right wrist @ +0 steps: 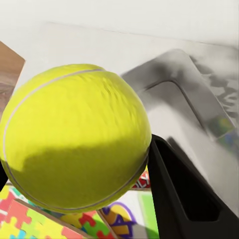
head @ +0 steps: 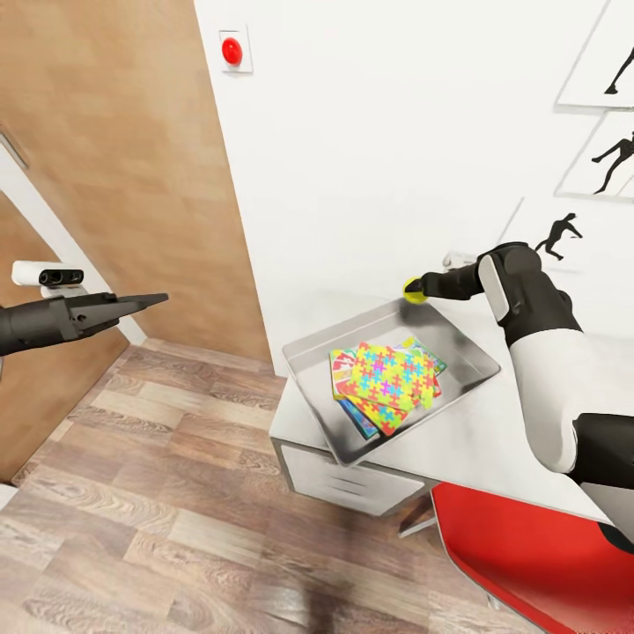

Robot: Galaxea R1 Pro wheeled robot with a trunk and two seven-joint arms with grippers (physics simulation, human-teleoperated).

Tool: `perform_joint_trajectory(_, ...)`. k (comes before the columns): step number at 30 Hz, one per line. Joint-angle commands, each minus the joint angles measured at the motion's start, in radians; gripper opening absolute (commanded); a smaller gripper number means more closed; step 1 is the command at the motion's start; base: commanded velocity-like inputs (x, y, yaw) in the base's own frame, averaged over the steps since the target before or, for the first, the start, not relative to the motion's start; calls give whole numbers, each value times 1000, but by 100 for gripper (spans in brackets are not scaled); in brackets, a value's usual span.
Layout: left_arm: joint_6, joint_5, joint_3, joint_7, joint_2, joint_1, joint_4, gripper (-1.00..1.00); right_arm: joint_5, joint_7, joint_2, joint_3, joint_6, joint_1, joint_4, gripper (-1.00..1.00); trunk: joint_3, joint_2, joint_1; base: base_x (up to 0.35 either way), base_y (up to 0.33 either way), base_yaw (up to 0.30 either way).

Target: Put all the toys in the child's room - the three board games (two on the bed and one on the table), the two jigsaw puzzles on the table, and the tennis ball on the table - inside the toy box on the table in the child's room.

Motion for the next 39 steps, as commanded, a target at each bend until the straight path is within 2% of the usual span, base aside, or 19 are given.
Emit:
perform_joint_trajectory(1,11,0,0,-3,0,-1,0,100,-9,-6,0,-1,5,-1,0,-100,-2,-2,1,-23,0,0)
perform_joint_trajectory(14,11,-1,0,-3,0,-1,0,100,-6,-16,-16,-2,5,-1,4,-100,-2,-2,1,-4,0,0)
perform_joint_trajectory(25,11,-1,0,-4,0,-1,0,100,-5,-83,-17,-1,5,-1,35,-100,-2,-2,1,0,0,0)
perform_joint_trajectory(30,11,-2,0,-3,0,-1,0,100,-3,-135,-17,0,5,-1,72,-100,-2,-2,1,0,0,0)
perform_joint_trajectory(39,11,-2,0,-3,0,-1,0,100,0,-146,-12,1,3,-1,87,-100,-2,-2,1,0,0,0)
